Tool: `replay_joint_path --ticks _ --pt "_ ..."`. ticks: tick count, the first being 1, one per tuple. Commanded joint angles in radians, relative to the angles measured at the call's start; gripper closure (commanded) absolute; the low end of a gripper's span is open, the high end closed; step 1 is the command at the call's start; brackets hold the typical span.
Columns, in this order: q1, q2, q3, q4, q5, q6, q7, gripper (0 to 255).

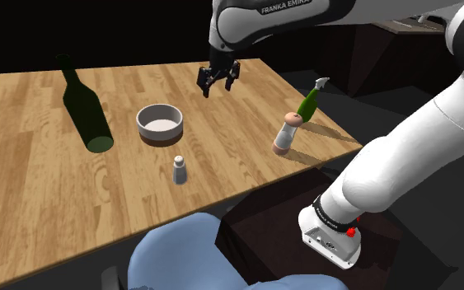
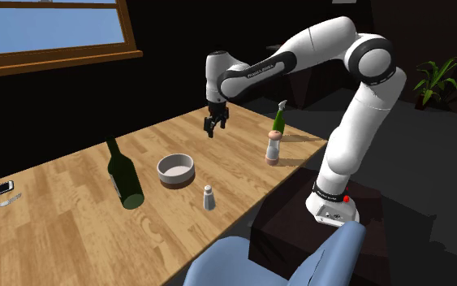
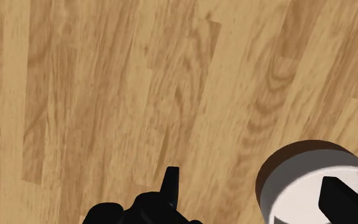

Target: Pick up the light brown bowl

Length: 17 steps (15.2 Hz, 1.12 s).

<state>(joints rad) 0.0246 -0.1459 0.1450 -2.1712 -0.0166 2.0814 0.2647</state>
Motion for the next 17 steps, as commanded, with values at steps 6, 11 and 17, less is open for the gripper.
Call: replay_joint_path --ticks 6,11,17 --pt "0.017 0.263 0.023 0.17 -0.056 0.082 0.081 0" --pt "0.044 0.46 0.023 0.334 -0.1 0.105 0.133 0" --pt "0.066 0.596 0.015 0.445 -0.125 0.124 0.16 0"
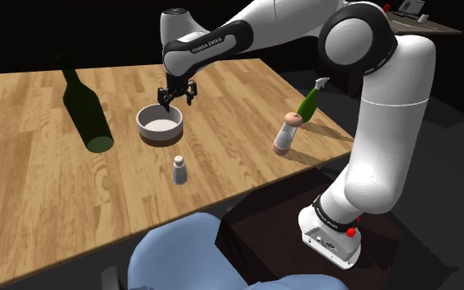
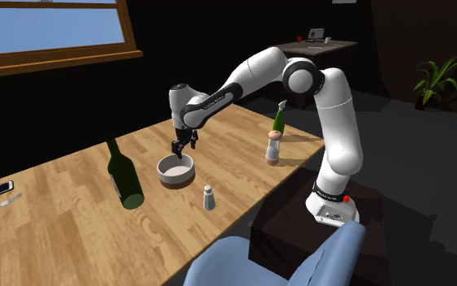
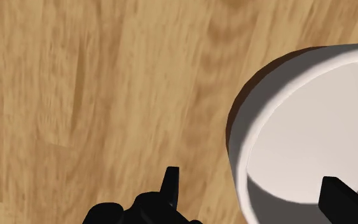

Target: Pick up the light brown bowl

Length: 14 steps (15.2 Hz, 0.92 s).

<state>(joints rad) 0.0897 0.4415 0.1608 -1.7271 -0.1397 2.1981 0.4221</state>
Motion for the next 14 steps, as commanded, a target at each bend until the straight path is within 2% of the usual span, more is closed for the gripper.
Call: replay_joint_path --ticks 1,7,8,14 --pt "0.002 0.015 -0.002 -0.003 -0.004 0.018 0.004 0" --pt "0.004 0.047 -0.006 -0.019 -0.012 0.066 0.011 0" --pt "0.005 0.045 -0.006 -0.02 -0.012 0.065 0.011 255" --pt "0.004 0.044 -0.006 -0.021 -0.012 0.065 0.011 255"
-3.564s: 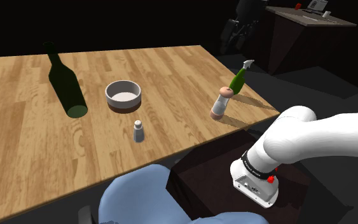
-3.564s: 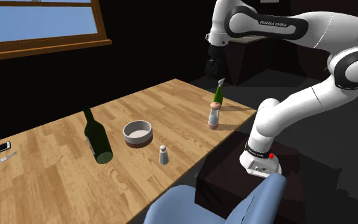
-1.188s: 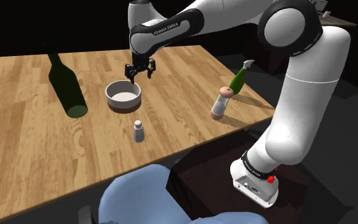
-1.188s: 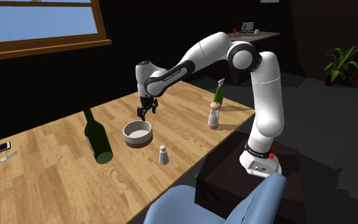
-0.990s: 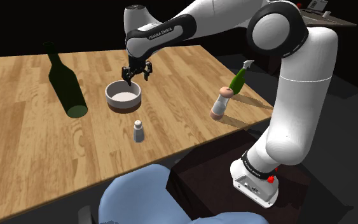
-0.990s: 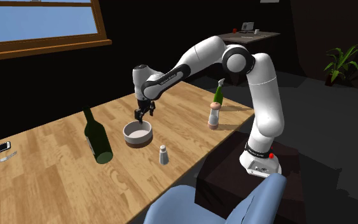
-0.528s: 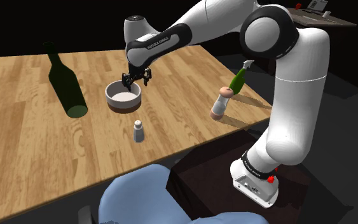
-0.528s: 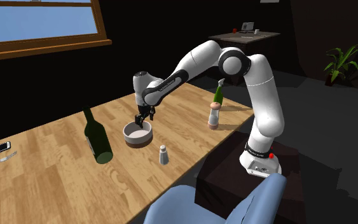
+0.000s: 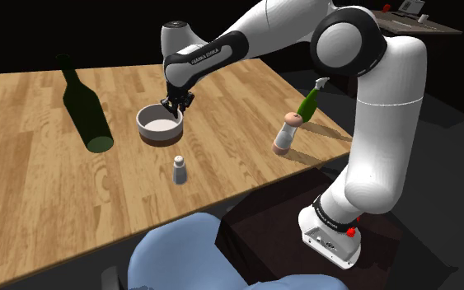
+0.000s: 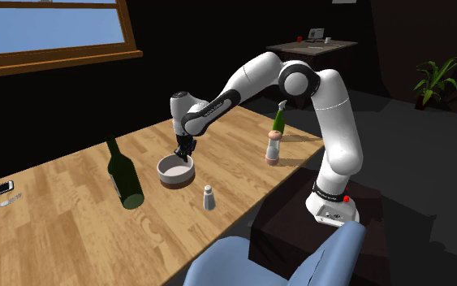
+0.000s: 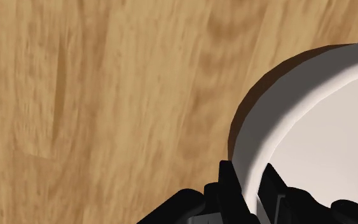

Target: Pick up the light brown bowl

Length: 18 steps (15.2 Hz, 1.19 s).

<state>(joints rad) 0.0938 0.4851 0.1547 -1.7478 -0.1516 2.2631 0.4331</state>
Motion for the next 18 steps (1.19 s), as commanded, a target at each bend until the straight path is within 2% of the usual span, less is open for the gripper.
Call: replay_joint_path --ticks 1,3,18 --pt "0.0 0.001 0.0 0.0 0.0 0.0 0.0 255" --pt "0.0 0.004 0.0 0.002 0.0 0.001 0.0 255" --pt "-0.006 -0.088 0.012 0.073 0.025 -0.161 -0.022 255"
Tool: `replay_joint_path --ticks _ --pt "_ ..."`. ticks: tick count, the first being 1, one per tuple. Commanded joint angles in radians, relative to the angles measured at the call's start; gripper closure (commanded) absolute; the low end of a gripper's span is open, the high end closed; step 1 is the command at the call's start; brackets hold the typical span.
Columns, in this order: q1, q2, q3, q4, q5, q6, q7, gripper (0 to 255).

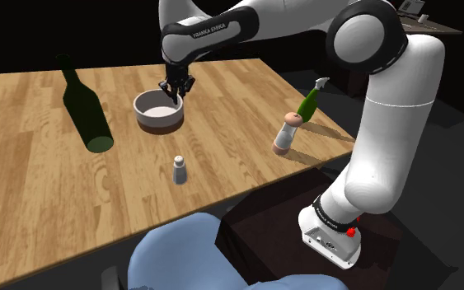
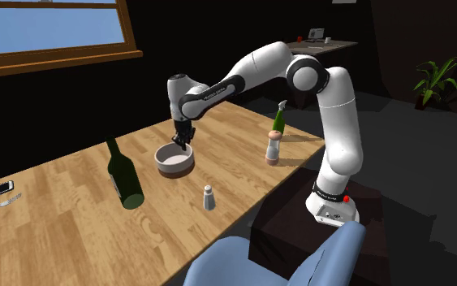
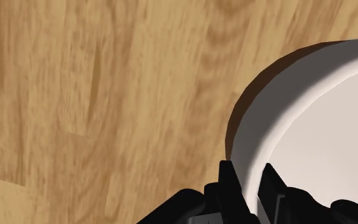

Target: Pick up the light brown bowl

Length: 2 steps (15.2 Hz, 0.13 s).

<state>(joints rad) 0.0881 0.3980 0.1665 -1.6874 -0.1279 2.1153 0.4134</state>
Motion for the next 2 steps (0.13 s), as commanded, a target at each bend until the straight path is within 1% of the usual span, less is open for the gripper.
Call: replay_joint_path --ticks 1,2 --pt "0.0 -0.002 0.0 0.013 0.002 -0.015 -0.002 255" --pt "0.0 -0.002 0.0 0.014 0.001 -0.015 -0.002 255"
